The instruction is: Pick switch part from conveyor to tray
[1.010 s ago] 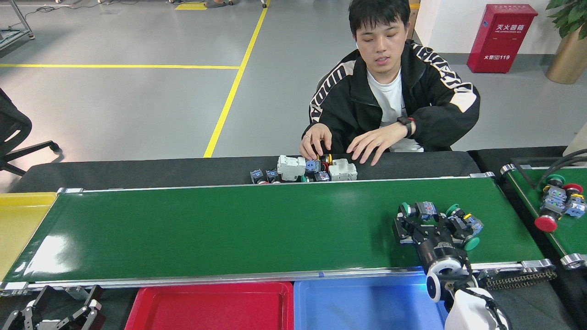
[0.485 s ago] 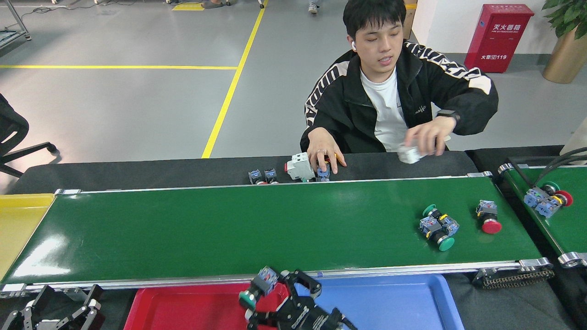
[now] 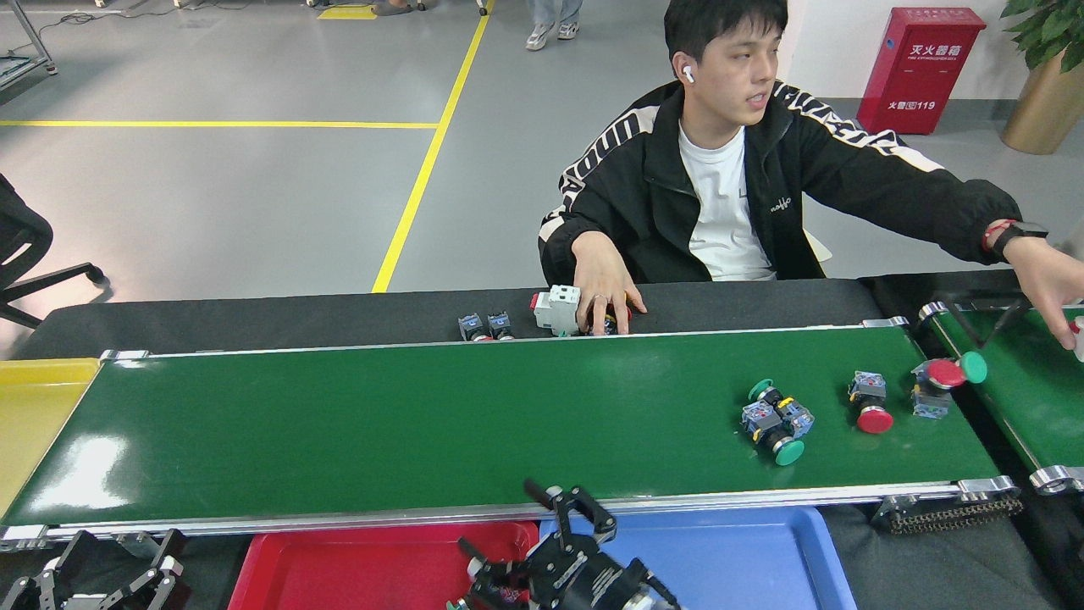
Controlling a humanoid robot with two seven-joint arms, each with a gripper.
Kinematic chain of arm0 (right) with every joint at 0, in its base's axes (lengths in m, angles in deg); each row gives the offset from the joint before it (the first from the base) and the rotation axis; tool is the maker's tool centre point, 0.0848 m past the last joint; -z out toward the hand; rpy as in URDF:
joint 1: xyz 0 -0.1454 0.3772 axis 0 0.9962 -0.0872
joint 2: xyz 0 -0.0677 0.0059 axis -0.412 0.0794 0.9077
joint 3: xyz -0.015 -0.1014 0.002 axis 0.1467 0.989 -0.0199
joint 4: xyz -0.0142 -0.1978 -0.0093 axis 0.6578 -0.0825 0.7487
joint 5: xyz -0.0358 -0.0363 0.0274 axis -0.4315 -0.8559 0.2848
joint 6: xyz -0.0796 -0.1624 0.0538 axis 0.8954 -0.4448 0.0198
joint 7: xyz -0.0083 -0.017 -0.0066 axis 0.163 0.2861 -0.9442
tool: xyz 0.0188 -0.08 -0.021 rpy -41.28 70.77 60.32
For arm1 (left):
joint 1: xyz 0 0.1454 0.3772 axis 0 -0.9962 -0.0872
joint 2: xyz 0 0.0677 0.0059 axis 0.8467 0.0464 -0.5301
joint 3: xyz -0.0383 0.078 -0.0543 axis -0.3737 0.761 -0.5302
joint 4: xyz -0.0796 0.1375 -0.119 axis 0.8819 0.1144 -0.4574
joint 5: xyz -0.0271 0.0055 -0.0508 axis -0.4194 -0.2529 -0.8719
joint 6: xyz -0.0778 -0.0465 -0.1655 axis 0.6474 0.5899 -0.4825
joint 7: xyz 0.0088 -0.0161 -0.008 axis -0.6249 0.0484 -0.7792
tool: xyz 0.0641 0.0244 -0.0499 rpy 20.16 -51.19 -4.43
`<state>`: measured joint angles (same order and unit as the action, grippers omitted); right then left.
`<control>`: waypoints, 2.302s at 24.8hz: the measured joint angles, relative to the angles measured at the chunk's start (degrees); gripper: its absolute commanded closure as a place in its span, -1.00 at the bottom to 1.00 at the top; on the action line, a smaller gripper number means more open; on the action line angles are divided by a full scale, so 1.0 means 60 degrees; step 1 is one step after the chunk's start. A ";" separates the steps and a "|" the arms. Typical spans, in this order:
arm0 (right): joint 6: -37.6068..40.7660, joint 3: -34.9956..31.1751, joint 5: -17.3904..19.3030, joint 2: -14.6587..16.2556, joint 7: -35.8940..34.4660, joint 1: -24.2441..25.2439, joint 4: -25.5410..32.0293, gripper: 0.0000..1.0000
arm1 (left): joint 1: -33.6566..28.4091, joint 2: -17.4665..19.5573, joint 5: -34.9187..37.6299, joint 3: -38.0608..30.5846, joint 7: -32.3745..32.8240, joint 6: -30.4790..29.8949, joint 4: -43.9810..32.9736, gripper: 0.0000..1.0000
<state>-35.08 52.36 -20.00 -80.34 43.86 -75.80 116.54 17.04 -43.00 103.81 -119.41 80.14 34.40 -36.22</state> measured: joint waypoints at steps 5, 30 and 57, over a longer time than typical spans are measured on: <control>-0.1606 -0.1637 -0.0024 0.0117 -0.0244 0.0089 0.0016 -1.00 | -0.0136 0.0000 -0.0001 0.0000 -0.0005 -0.0019 -0.0001 -1.00; -0.2180 -0.0892 -0.0198 0.0876 -0.0870 0.0234 -0.1819 -1.00 | -0.0276 0.0001 -0.0036 -0.0138 -0.0137 -0.0706 -0.0002 -1.00; -0.0144 -0.0466 -0.0115 -0.0215 -0.0862 -0.1875 -0.4097 0.79 | -0.0152 0.0006 -0.0001 -0.0044 -0.0105 -0.0600 -0.0003 -1.00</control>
<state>-35.95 49.57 -20.69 -81.63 38.69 -87.05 91.96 16.13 -42.96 103.80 -119.67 79.51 30.80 -36.24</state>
